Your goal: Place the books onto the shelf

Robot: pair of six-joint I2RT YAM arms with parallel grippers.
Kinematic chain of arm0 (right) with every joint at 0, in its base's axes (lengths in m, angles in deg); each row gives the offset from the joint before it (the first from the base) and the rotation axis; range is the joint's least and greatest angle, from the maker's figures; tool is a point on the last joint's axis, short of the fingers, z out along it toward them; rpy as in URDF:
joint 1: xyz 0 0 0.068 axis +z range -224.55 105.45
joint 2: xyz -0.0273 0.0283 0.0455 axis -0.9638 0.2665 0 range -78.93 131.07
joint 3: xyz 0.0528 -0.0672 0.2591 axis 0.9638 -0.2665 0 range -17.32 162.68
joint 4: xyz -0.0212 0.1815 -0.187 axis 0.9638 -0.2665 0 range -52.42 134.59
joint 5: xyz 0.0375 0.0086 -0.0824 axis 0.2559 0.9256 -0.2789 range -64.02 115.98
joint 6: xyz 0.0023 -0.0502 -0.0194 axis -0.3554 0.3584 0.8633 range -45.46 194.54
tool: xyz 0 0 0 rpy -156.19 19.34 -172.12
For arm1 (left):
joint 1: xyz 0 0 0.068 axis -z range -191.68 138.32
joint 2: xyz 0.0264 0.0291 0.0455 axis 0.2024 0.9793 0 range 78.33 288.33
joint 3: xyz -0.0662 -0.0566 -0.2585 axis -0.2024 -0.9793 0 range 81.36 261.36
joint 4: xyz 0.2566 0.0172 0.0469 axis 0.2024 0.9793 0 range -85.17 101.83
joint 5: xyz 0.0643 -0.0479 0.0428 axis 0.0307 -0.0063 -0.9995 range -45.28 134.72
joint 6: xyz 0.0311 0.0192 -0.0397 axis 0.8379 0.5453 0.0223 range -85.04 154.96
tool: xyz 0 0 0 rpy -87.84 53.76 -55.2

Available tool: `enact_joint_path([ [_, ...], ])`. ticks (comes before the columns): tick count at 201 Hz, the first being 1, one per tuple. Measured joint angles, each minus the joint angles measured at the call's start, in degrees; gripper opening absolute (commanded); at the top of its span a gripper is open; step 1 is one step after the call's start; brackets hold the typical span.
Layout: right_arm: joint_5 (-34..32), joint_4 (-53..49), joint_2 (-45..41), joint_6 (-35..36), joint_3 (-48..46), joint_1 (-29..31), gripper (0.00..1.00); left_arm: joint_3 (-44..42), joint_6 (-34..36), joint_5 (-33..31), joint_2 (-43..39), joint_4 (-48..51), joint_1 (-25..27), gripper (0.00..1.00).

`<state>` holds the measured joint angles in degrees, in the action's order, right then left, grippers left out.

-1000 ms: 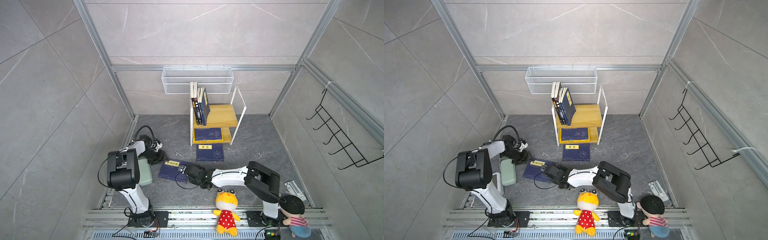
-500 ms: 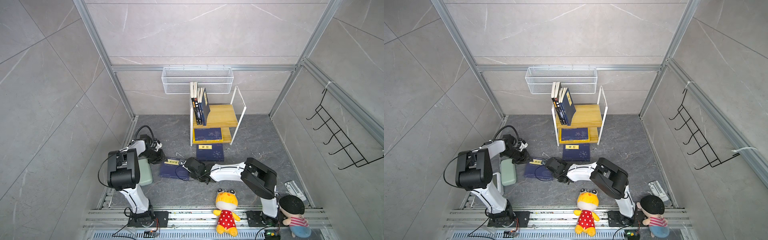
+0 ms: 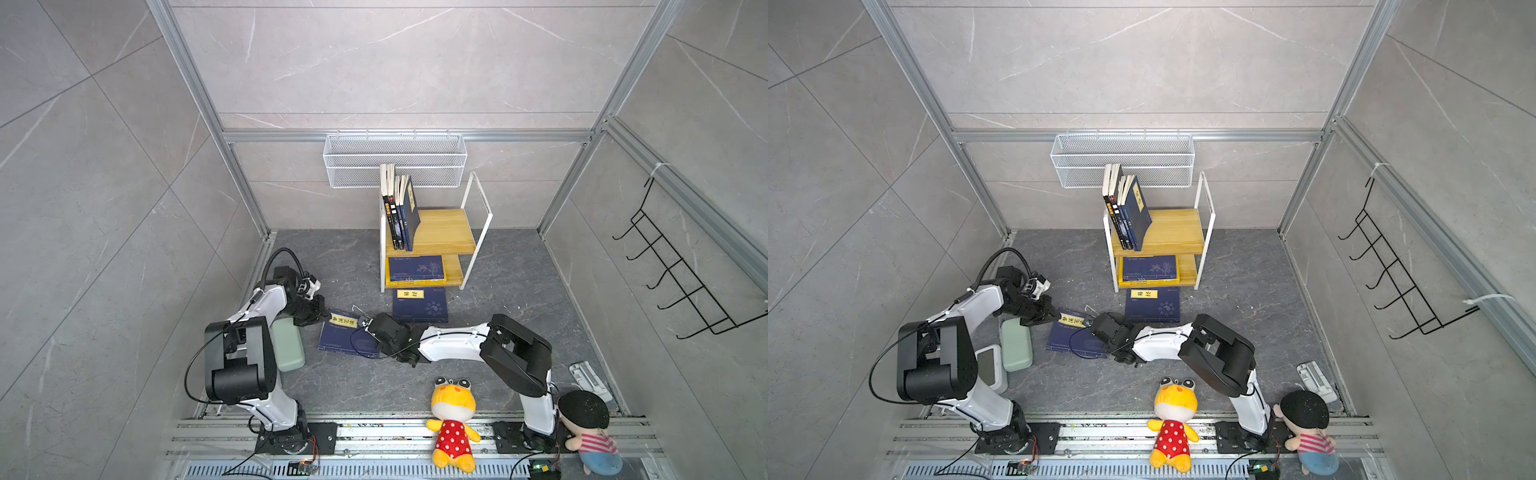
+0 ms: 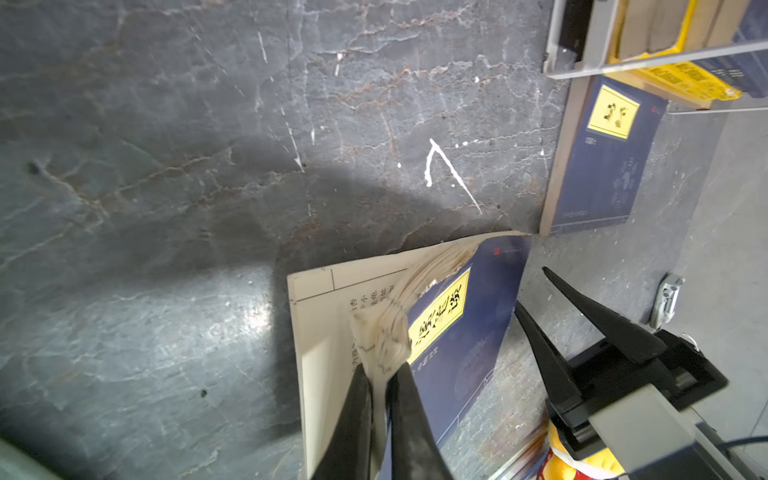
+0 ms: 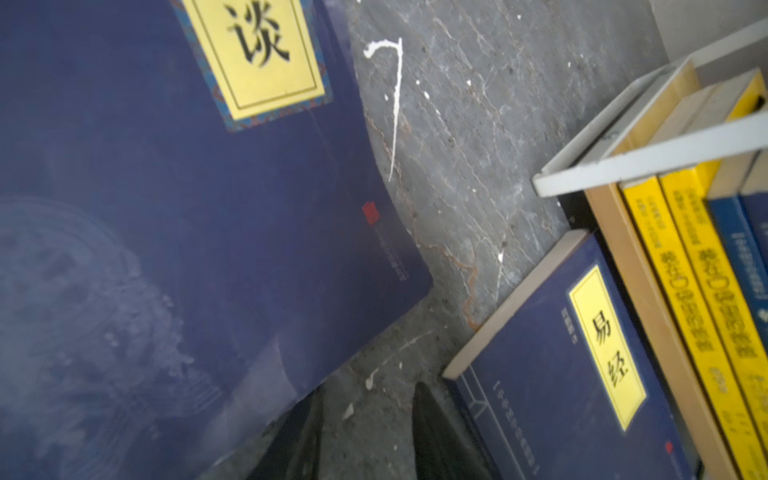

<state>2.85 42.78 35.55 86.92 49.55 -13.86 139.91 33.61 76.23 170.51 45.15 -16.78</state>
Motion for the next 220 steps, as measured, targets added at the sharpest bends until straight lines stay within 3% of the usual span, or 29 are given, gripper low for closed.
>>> enact_joint_path([
  [42,-2.43,-2.1,-4.85,-2.6,-4.59,2.23,0.47,-1.38,-2.03,2.6,-3.37,0.13,0.63,0.0],
  [110,-10.67,-4.94,-9.57,-5.53,-6.19,13.11,0.51,-1.88,-4.66,3.91,-4.52,0.17,0.63,0.0],
  [151,-15.37,-2.43,-8.96,-3.54,-6.01,17.25,0.55,-1.88,-5.18,4.66,-4.52,0.15,0.63,0.0],
  [220,-17.79,7.65,-1.66,2.19,-3.98,17.51,0.59,-1.9,-5.35,4.66,-4.52,0.22,0.63,0.0],
])
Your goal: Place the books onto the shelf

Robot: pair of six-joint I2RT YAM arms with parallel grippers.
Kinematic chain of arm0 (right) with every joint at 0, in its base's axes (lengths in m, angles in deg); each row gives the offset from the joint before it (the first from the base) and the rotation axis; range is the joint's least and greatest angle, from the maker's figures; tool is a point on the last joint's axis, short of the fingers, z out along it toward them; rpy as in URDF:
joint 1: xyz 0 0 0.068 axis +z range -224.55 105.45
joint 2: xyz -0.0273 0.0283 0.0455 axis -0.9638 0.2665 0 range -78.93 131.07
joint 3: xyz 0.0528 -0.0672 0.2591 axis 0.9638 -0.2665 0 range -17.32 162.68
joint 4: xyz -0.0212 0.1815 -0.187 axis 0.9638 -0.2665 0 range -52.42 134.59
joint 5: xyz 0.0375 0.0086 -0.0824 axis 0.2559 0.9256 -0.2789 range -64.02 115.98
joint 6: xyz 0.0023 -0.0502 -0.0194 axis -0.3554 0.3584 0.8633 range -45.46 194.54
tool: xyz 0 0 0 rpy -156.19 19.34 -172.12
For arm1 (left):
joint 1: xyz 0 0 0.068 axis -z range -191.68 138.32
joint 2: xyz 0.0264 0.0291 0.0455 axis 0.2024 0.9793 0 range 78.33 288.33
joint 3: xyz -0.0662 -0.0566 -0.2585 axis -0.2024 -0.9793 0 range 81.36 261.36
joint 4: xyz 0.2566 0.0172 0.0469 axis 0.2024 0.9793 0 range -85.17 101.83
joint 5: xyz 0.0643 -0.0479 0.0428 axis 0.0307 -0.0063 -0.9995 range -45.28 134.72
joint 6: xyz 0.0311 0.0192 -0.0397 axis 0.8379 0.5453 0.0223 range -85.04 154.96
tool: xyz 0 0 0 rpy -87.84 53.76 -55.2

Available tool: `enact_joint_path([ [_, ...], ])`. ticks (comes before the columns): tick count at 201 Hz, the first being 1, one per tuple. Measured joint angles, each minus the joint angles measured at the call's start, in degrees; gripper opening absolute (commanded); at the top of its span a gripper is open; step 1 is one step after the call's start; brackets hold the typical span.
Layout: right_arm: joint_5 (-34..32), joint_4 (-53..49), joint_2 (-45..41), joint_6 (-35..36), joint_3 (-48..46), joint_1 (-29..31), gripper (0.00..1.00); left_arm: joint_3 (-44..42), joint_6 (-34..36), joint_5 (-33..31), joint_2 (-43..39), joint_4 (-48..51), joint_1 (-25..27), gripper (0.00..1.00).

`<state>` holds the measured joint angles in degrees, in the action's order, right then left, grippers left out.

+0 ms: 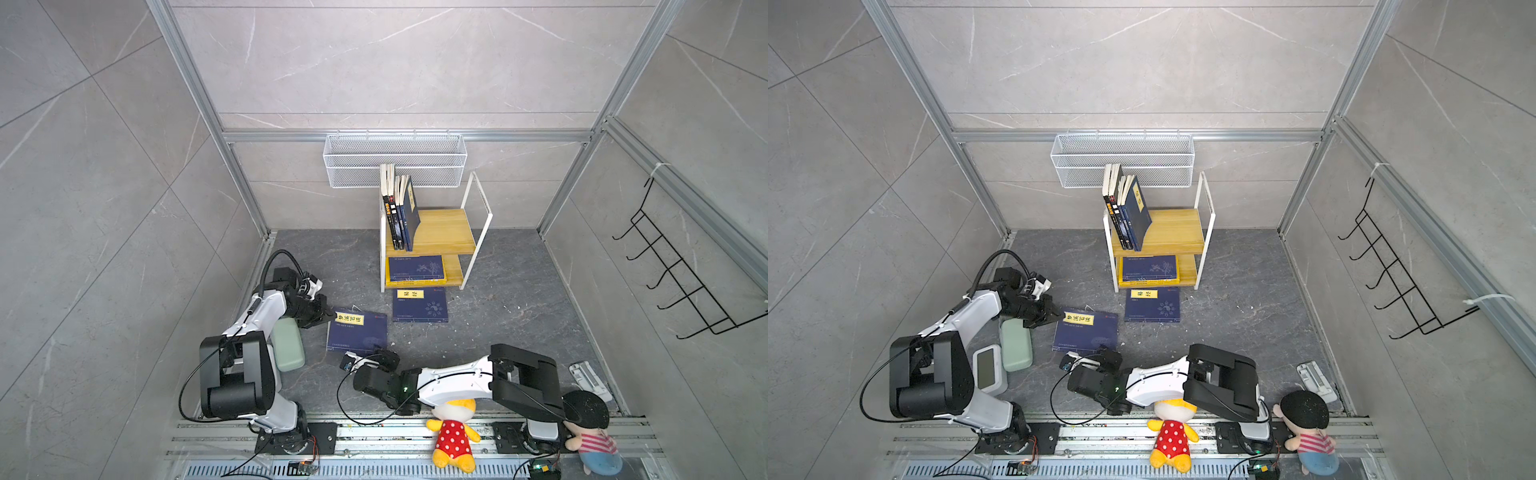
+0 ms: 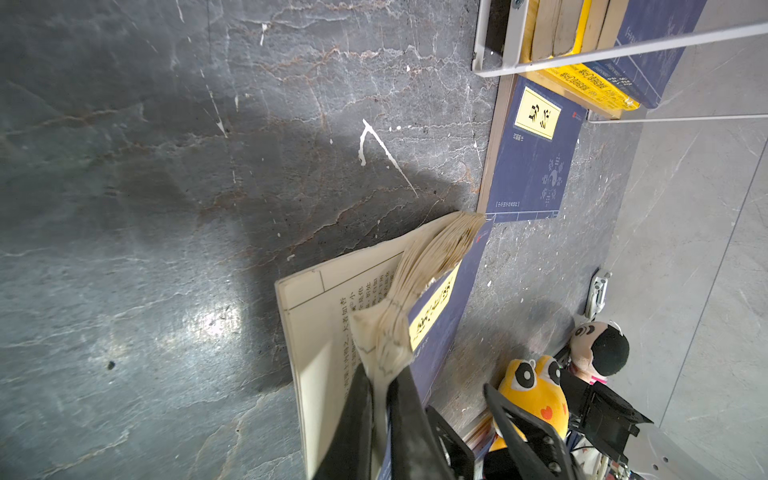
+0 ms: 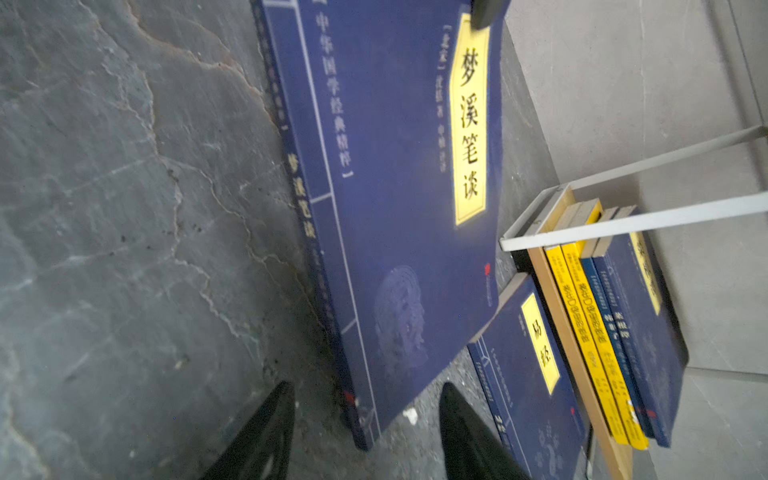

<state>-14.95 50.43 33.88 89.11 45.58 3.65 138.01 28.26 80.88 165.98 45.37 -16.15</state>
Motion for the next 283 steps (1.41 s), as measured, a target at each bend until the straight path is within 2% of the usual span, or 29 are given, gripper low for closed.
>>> enact_joint_path([
  [38,1.53,6.34,3.17,2.86,0.68,0.0,0.62,0.0,-0.26,0.07,0.0,0.04,0.0,0.0],
  [79,1.31,11.21,8.74,5.77,4.13,0.0,0.58,0.0,-0.37,0.11,0.0,0.11,-0.02,0.0],
  [96,0.48,12.48,10.16,7.54,5.44,-0.07,0.5,0.0,-0.37,0.02,0.0,0.09,-0.02,0.0],
  [122,-1.55,14.62,11.32,9.77,5.79,-0.63,0.31,-0.11,-0.37,-0.04,0.0,0.02,-0.07,0.0],
  [153,-3.43,16.48,11.58,12.28,5.86,-1.62,0.01,-0.35,-0.42,-0.07,0.0,-1.44,-0.2,0.0],
  [179,-3.91,17.53,11.58,13.81,6.05,-1.62,0.0,-1.11,-0.63,-0.15,-1.11,-2.71,-0.42,0.0],
  [196,-4.09,17.64,11.56,14.47,6.05,-1.57,0.0,-2.12,-0.74,-0.37,-2.86,-3.41,-0.61,0.26],
  [225,-4.26,17.59,10.75,14.67,5.29,-1.64,0.0,-4.13,-1.66,-1.14,-8.79,-4.09,-1.55,0.61],
  [247,-4.57,16.65,9.27,15.32,4.35,-1.64,0.0,-7.52,-2.25,-1.16,-15.72,-6.1,-3.28,0.79],
  [265,-4.98,15.98,6.93,16.44,3.13,-1.36,0.0,-10.75,-2.25,-1.33,-21.66,-8.57,-5.25,0.89],
  [274,-5.14,15.72,5.27,16.81,2.1,-1.14,0.0,-12.5,-2.25,-1.4,-24.52,-10.19,-6.01,0.99],
  [283,-5.4,15.39,3.43,17.27,1.09,-0.9,0.0,-14.43,-2.03,-1.49,-27.8,-12.02,-6.8,1.0],
])
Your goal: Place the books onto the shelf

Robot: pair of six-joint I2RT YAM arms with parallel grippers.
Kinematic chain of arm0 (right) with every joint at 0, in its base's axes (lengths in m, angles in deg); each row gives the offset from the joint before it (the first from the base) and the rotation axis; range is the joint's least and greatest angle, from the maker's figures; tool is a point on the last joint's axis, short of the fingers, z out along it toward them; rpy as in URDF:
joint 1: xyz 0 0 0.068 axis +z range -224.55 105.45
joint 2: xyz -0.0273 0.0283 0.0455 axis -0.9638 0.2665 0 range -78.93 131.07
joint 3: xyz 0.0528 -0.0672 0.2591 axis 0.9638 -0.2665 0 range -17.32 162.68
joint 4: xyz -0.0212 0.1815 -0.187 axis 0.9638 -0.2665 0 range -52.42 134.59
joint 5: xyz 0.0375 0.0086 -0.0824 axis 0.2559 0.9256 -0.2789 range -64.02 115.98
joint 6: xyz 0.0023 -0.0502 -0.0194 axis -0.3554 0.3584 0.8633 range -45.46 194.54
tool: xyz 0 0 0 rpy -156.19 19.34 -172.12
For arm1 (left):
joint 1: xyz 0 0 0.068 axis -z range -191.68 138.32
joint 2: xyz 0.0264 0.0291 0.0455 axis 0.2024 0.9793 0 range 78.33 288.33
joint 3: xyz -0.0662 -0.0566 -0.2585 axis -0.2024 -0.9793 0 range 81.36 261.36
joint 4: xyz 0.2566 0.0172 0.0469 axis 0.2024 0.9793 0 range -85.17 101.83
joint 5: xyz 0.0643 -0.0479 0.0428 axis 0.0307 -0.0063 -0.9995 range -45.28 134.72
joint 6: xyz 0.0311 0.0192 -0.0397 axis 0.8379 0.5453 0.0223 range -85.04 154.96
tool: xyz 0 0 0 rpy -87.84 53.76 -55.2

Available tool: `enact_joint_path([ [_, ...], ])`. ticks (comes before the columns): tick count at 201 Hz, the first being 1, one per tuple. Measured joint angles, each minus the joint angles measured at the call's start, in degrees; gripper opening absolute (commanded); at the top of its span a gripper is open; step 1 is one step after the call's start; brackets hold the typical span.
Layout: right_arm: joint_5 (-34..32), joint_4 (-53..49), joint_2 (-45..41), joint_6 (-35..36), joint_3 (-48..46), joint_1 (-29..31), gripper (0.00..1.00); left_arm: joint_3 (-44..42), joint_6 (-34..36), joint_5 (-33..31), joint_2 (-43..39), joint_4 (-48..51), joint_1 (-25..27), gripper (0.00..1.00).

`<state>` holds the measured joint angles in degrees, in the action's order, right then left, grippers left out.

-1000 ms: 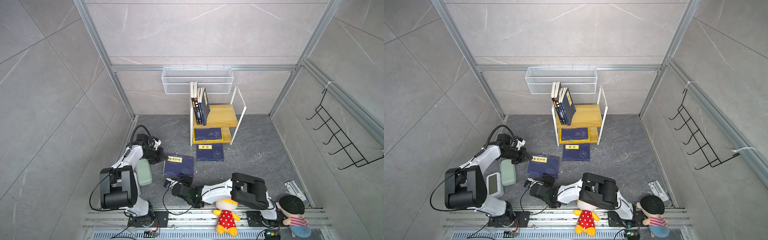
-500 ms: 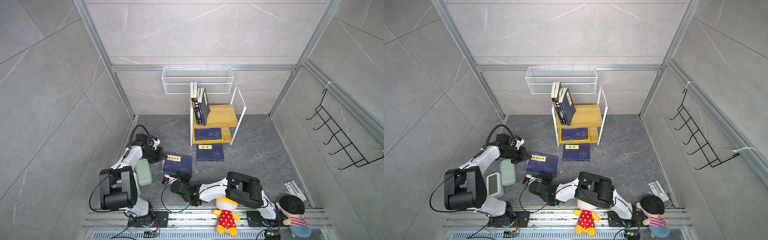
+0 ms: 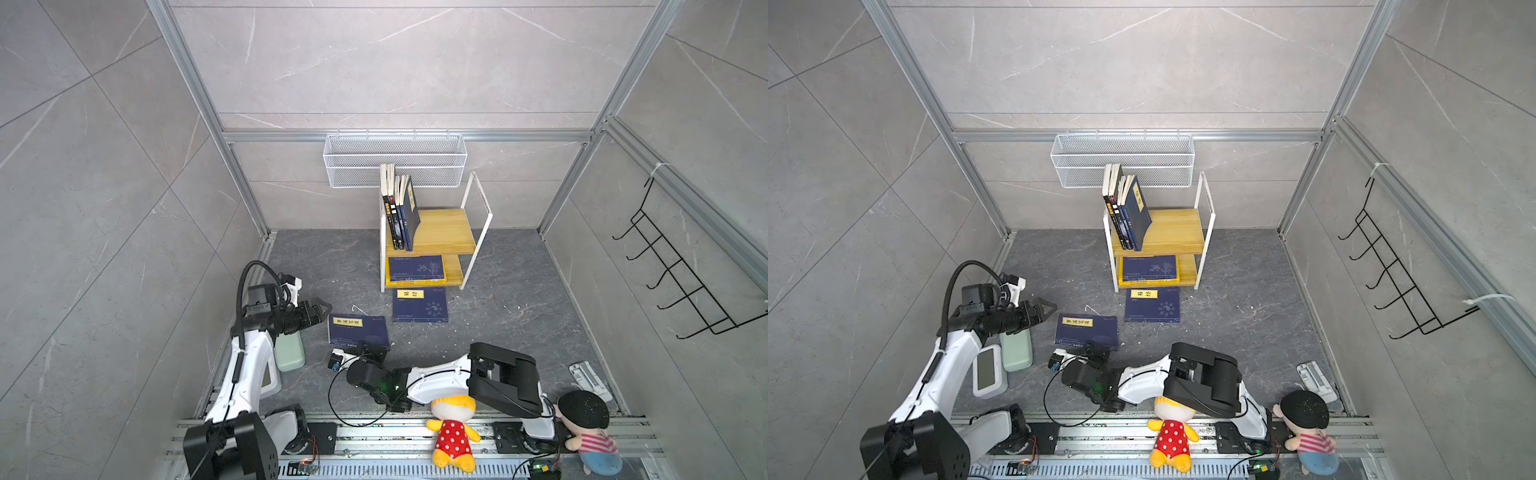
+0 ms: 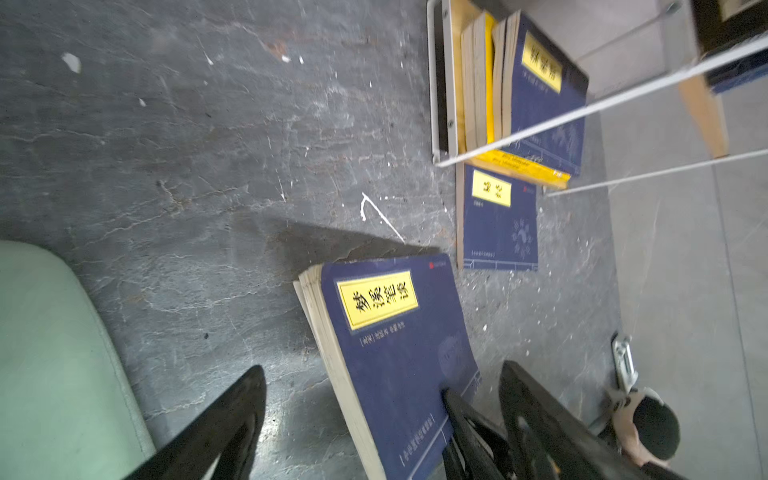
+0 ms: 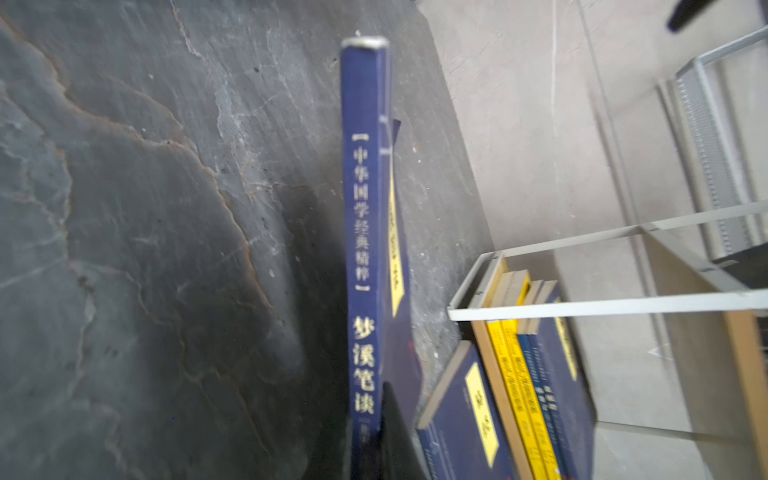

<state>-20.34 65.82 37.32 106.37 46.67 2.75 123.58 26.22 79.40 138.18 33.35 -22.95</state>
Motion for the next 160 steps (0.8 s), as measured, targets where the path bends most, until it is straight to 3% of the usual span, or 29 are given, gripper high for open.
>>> enact_joint_path([
  [27,-1.33,-1.01,-4.22,2.54,-1.51,0.44,0.0,-3.69,0.37,-0.02,-6.99,-3.08,-2.03,1.0],
  [71,-3.69,-2.47,-12.98,8.76,-8.07,0.46,0.0,-3.74,2.6,-0.15,-8.22,-5.27,-3.21,1.0],
  [160,-2.34,-22.69,-36.61,14.38,-11.76,-3.8,0.0,-3.78,5.18,0.07,-8.52,-6.03,-3.78,1.0],
])
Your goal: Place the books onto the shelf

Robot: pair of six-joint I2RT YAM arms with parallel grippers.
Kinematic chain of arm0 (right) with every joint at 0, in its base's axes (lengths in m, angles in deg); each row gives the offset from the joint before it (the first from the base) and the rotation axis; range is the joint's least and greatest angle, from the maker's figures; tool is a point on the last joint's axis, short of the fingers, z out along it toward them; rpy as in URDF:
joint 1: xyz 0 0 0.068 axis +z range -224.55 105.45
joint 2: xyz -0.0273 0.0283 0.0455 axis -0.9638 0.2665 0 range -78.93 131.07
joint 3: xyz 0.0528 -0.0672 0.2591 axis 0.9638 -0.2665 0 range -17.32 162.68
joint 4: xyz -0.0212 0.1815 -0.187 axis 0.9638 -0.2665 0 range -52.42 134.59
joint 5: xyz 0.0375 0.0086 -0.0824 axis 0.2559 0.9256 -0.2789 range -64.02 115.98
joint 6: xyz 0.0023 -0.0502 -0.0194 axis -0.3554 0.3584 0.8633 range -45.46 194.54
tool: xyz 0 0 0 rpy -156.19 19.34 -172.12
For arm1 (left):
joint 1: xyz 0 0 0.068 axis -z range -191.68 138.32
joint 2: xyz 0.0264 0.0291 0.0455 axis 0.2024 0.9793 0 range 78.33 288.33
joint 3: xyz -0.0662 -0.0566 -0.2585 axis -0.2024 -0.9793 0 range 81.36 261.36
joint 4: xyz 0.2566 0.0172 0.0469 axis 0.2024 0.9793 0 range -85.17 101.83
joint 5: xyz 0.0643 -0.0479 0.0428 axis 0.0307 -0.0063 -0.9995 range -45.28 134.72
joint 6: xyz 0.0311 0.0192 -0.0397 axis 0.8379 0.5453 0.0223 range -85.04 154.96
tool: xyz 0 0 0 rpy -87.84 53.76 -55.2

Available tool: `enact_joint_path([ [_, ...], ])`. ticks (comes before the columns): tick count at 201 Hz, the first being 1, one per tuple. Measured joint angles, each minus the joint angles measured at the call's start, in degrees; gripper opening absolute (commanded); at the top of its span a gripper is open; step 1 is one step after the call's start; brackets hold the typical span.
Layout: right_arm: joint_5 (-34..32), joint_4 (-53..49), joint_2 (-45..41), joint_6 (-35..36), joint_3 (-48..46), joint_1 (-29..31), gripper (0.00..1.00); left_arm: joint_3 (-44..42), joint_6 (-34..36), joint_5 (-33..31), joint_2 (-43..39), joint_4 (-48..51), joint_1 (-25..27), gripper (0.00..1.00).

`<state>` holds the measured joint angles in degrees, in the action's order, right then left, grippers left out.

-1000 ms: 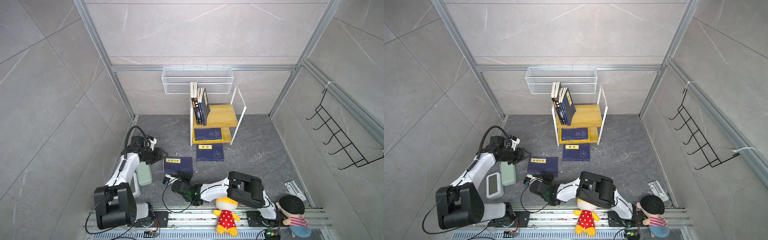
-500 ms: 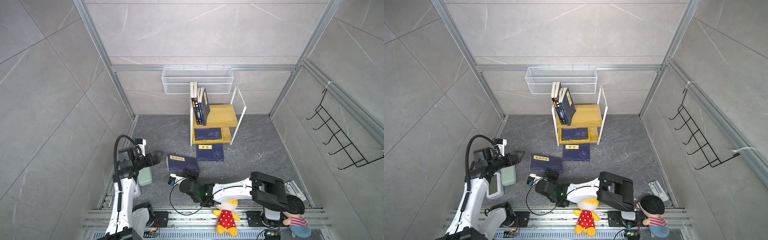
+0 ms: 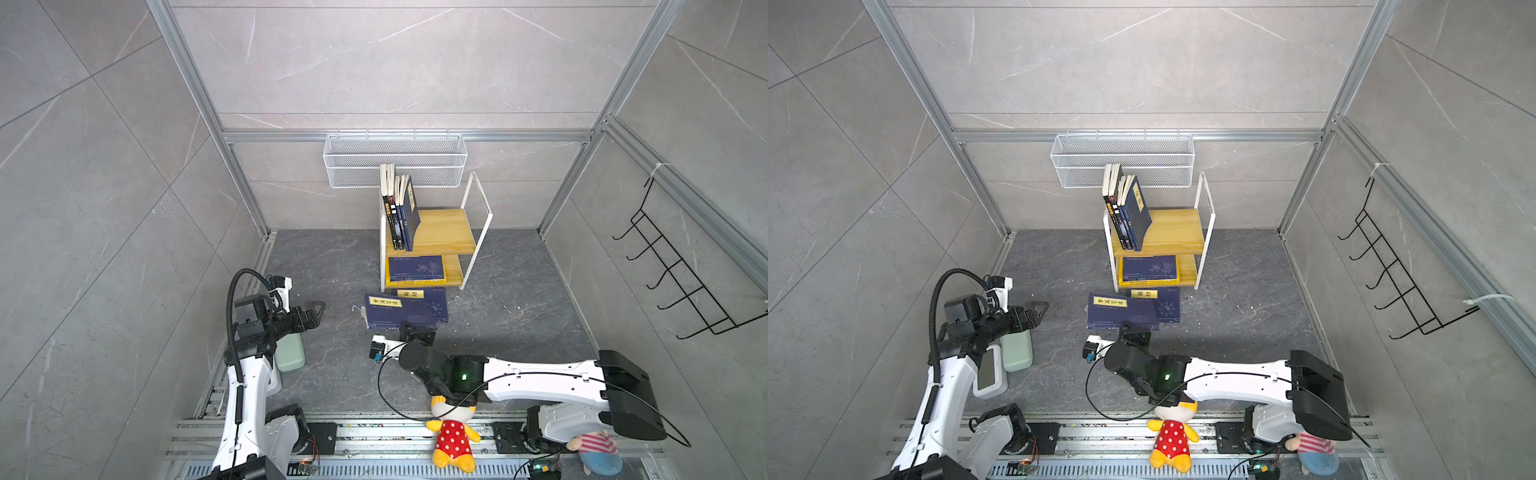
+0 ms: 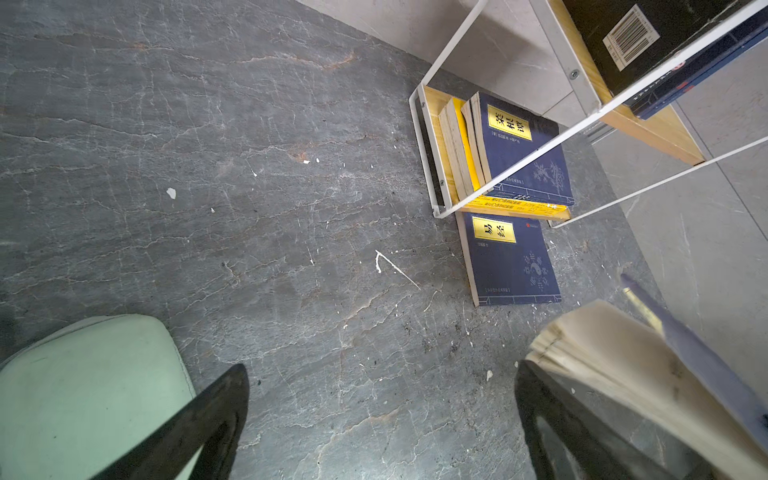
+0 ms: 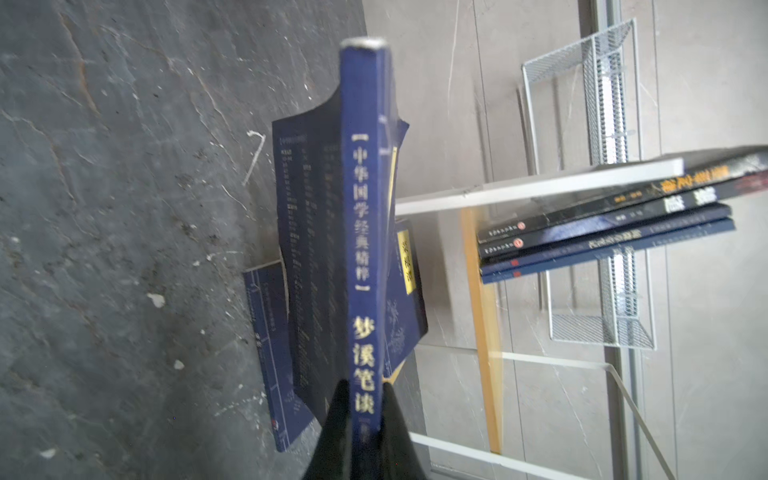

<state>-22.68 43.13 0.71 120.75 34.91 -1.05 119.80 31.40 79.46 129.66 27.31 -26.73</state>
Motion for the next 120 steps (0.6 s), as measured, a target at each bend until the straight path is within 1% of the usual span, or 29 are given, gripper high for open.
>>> enact_joint_path([
  [28,-0.2,-4.55,-2.58,3.41,0.04,-4.44,0.0,0.0,0.13,0.07,0.02,-0.11,0.0,1.0],
  [56,-0.07,-5.57,-2.82,6.69,0.04,-9.2,0.0,0.0,0.42,0.35,0.02,-0.22,0.07,1.0],
  [79,0.07,-5.11,-2.49,9.73,0.04,-12.44,0.0,0.0,0.85,0.33,-0.02,-0.2,0.55,1.0],
  [120,2.62,-1.73,0.33,14.58,0.72,-17.29,0.0,0.0,1.9,0.35,-0.26,-0.02,1.31,1.0],
])
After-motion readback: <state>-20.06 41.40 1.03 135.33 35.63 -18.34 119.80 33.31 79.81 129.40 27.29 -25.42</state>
